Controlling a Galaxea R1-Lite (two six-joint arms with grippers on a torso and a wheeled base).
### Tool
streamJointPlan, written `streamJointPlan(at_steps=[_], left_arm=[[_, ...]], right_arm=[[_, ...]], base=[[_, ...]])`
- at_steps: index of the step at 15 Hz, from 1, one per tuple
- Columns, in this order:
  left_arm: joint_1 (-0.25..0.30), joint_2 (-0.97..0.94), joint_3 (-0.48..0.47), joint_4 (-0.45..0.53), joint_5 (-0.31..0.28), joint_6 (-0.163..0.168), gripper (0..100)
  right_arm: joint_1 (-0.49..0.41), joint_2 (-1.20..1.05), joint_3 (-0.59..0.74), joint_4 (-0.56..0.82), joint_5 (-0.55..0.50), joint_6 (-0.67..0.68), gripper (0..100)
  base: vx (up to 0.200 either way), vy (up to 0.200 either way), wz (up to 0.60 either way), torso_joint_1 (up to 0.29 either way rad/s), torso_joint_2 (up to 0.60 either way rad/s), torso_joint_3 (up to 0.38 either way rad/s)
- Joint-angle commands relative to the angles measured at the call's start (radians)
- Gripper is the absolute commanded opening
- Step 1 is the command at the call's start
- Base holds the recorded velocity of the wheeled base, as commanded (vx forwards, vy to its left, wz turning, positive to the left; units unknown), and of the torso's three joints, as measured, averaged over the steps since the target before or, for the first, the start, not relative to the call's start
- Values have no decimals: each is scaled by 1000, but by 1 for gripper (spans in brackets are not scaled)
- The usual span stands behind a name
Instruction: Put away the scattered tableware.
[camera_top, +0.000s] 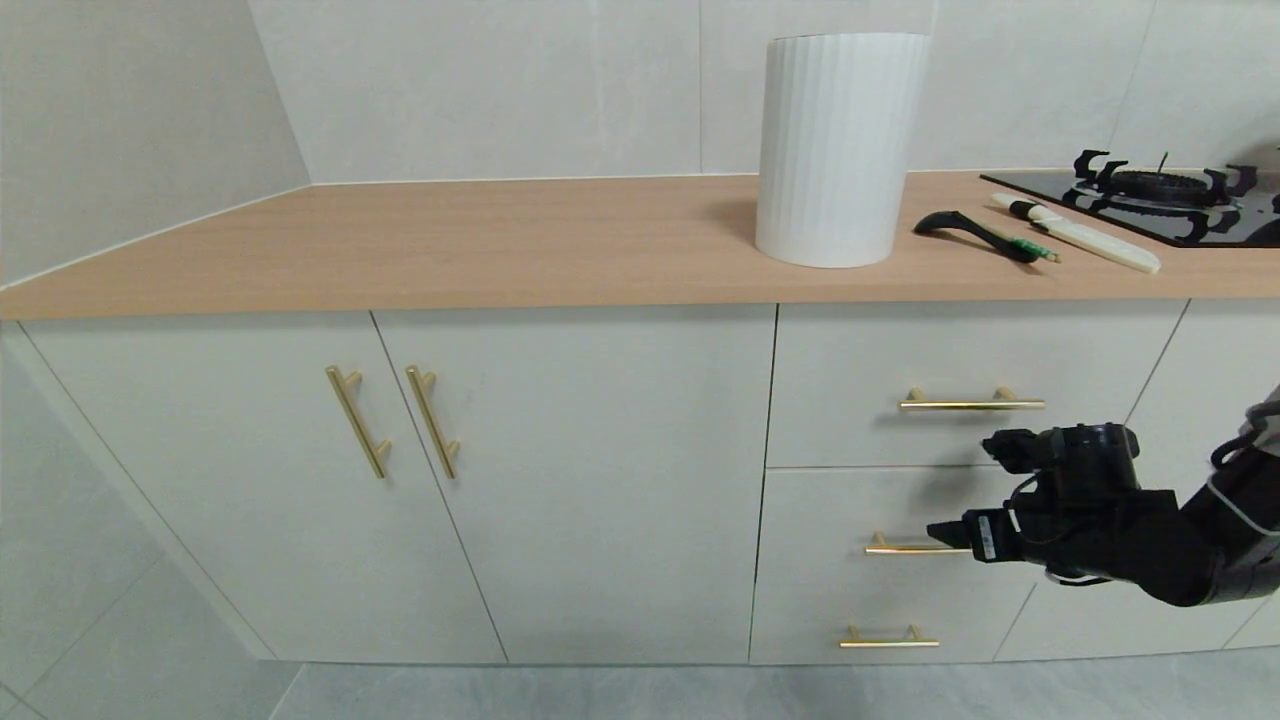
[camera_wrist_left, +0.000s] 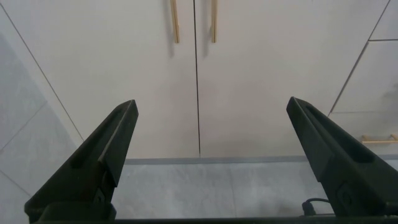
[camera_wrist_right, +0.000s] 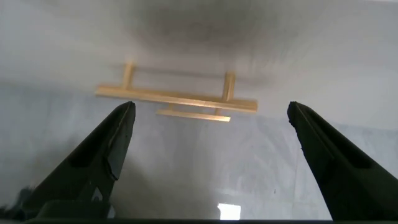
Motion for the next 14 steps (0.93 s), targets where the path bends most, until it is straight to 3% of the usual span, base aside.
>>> streamJointPlan(at_steps=[1, 7, 14], left_arm=[[1, 1, 0, 0, 0, 0, 100], [1, 1, 0, 0, 0, 0, 100], [1, 1, 0, 0, 0, 0, 100]], right_arm=[[6, 81, 14, -28, -23, 0, 100], [40, 183, 16, -243, -116, 1, 100], [55, 243, 14, -316, -168, -2, 100]], base=[[0, 0, 0, 0, 0, 0], [0, 0, 0, 0, 0, 0], [0, 0, 0, 0, 0, 0]])
